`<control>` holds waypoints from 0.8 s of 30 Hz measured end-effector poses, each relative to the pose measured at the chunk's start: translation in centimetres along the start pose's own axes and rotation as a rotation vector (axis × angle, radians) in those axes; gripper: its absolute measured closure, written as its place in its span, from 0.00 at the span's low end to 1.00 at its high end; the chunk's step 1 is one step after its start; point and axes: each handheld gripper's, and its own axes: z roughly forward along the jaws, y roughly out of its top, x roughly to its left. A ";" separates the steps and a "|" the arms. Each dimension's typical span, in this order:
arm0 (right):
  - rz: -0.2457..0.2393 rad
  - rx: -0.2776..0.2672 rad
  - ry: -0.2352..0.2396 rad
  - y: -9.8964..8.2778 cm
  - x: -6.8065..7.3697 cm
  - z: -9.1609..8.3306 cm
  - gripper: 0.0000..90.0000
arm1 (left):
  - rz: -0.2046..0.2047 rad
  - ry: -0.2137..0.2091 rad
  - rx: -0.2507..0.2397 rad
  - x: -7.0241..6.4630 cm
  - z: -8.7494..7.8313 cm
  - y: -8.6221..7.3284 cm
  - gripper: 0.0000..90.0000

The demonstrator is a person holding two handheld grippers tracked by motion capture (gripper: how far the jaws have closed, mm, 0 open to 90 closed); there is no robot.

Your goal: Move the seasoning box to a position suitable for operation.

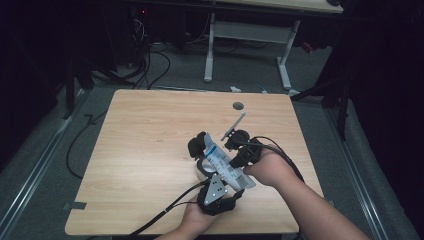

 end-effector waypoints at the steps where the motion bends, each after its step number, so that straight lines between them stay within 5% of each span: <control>1: 0.000 0.000 0.000 0.0 0.0 0.0 1.00 | 0.002 0.000 0.002 0.0 0.0 0.0 0.55; 24: 0.009 0.001 0.003 -0.2 0.1 0.0 1.00 | -0.008 0.015 0.025 0.6 -0.1 -0.4 0.55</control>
